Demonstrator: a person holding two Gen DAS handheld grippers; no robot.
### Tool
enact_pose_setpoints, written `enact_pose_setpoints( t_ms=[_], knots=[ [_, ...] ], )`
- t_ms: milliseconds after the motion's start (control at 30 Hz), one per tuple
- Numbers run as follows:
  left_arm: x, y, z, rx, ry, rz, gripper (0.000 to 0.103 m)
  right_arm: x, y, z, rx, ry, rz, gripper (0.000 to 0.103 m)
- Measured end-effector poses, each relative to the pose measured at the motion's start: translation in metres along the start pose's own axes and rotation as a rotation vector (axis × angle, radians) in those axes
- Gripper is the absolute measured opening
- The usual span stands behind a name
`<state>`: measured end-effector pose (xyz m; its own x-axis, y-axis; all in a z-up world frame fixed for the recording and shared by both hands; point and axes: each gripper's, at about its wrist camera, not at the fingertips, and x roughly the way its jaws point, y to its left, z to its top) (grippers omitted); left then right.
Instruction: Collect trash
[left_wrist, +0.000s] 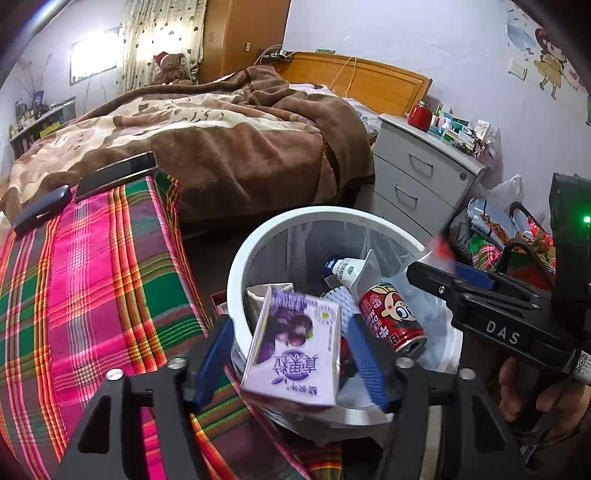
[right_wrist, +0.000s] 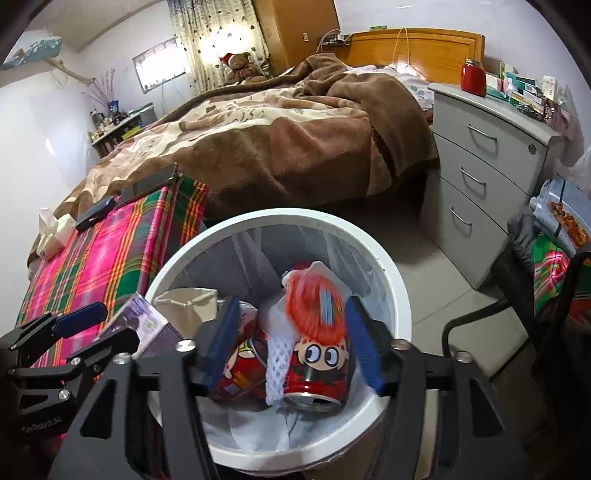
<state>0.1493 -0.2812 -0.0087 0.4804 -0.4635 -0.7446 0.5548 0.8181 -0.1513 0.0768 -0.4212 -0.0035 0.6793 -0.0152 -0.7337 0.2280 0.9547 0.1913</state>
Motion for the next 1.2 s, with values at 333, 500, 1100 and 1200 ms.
enact_pose_setpoints(
  t_ms=[333,500,1100,1200],
  knots=[
    [-0.016,0.012,-0.004,-0.032,-0.021,-0.002,0.067,-0.010,0.008,-0.002,-0.005,-0.033,-0.006,0.064],
    [-0.029,0.017,-0.014,-0.030,-0.041,0.029,0.067,-0.022,0.018,-0.008,-0.017,-0.074,-0.023,0.064],
    [-0.113,0.035,-0.071,-0.073,-0.214,0.189,0.067,-0.075,0.062,-0.057,-0.031,-0.261,-0.012,0.064],
    [-0.120,0.031,-0.082,-0.051,-0.234,0.250,0.067,-0.078,0.066,-0.066,-0.030,-0.271,-0.023,0.064]
  ],
)
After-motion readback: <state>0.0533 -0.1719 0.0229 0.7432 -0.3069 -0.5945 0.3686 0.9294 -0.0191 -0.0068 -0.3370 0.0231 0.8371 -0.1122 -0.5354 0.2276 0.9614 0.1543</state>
